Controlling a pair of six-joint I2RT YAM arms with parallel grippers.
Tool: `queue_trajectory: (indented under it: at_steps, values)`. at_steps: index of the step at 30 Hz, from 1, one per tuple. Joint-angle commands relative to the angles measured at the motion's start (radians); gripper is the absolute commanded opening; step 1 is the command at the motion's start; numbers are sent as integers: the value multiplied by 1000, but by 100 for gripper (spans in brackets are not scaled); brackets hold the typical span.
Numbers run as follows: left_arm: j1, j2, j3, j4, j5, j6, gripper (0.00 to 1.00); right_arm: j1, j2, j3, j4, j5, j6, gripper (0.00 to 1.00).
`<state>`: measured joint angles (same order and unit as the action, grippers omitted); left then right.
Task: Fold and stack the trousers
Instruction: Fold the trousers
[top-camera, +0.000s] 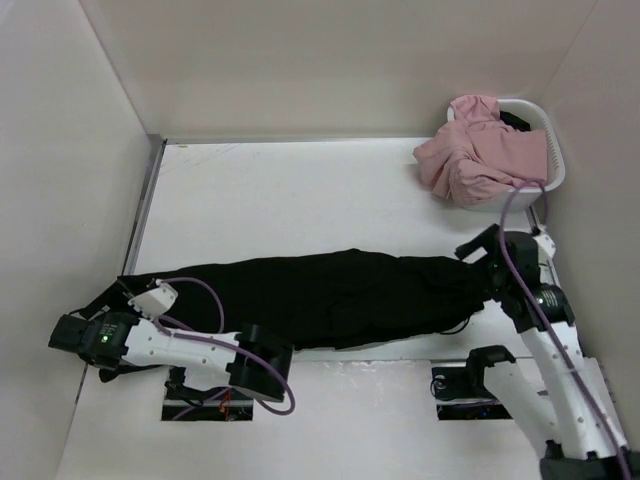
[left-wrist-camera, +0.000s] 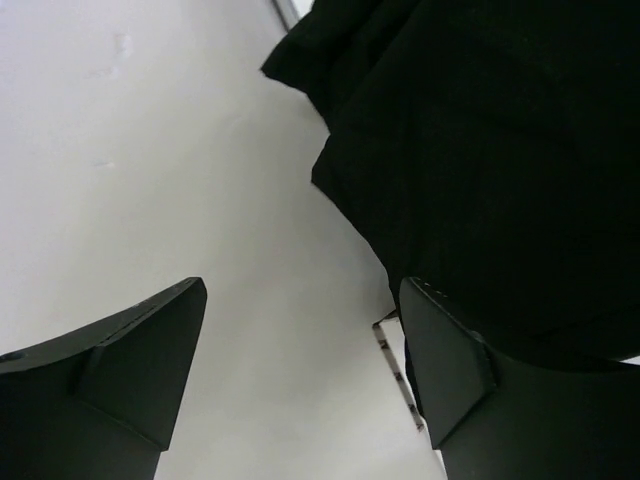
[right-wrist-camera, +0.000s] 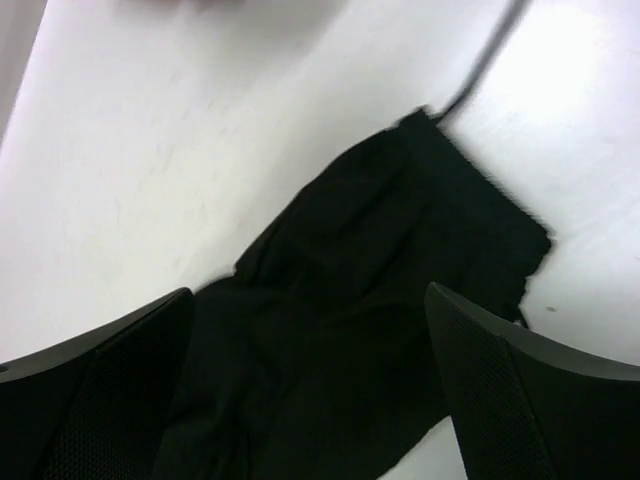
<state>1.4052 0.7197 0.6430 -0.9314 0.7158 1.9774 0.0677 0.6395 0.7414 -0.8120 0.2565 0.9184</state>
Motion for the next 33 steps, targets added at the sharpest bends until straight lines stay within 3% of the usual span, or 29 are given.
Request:
queue_trajectory:
  at_steps: [1, 6, 9, 11, 15, 17, 23, 28, 30, 33]
  values:
    - [-54, 17, 0, -18, 7, 321, 81, 210, 110, 62, -7, 157, -61, 100]
    - [-361, -16, -110, 52, -99, 299, 87, 538, 343, 17, 34, 92, 65, 100]
    - [-558, 70, -131, 164, -226, 197, 86, 635, 443, -22, 82, 70, 151, 100]
    - [-677, 185, -65, 195, -298, 51, 85, 655, 498, -43, 135, 27, 172, 100]
    - [-919, 466, 176, 214, -392, -444, 73, 662, 584, -42, 183, -2, 171, 100]
    - [-1002, 494, 198, 194, -418, -552, 70, 689, 606, -27, 177, 0, 180, 100]
    - [-1107, 291, -17, 177, -401, -379, 71, 726, 618, -7, 157, -6, 250, 100]
    - [-1166, 273, -97, 178, -450, -312, 72, 726, 675, -2, 160, -26, 275, 100]
    - [-1197, 335, -149, 294, -501, -292, 76, 703, 727, -13, 171, -42, 278, 100]
    - [-1260, 537, -180, 634, -594, -354, 75, 646, 785, 7, 172, -30, 257, 100]
